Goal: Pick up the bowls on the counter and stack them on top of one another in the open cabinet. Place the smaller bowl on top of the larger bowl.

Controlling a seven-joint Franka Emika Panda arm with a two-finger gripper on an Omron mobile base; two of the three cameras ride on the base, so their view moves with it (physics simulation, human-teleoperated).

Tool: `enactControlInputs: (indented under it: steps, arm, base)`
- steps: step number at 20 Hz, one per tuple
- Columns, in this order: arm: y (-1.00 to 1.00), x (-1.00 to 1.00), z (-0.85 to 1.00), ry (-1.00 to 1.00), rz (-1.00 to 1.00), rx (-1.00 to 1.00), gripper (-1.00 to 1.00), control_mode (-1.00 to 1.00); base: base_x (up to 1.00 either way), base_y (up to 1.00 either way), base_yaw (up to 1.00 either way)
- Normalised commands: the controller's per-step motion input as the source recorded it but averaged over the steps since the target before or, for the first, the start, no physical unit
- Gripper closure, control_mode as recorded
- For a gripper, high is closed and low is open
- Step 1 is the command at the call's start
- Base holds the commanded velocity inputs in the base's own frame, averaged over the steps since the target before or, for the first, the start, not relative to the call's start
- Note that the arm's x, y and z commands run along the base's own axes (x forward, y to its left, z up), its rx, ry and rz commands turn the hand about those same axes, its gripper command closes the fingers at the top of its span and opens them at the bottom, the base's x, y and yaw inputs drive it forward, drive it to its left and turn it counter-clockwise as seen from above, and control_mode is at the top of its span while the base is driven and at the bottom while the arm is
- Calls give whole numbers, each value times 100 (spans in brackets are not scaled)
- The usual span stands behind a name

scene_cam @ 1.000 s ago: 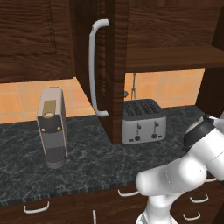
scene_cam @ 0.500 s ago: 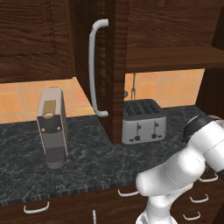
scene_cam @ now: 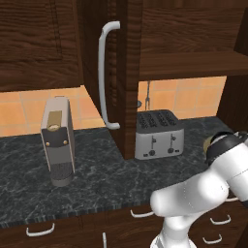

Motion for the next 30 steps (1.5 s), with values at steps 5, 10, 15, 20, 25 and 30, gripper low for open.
enactControlInputs:
  steps: [5, 10, 15, 20, 25, 30]
  arm:
    - [0, 30, 10, 0, -3, 0, -100, -100]
    - [0, 25, 23, 3, 0, 0, -100, -100]
    - [0, 9, -51, 5, 0, 0, -100, -100]
    - [0, 1, -18, 0, 0, 0, 100, -100]
    - [0, 0, 14, 0, 0, 0, 100, -100]
    - [11, -12, 83, -13, 0, -1, 100, -100]
  base:
    - [0, 0, 0]
    - [0, 0, 0]
    - [0, 0, 0]
    - [0, 0, 0]
    - [0, 0, 0]
    - [0, 0, 0]
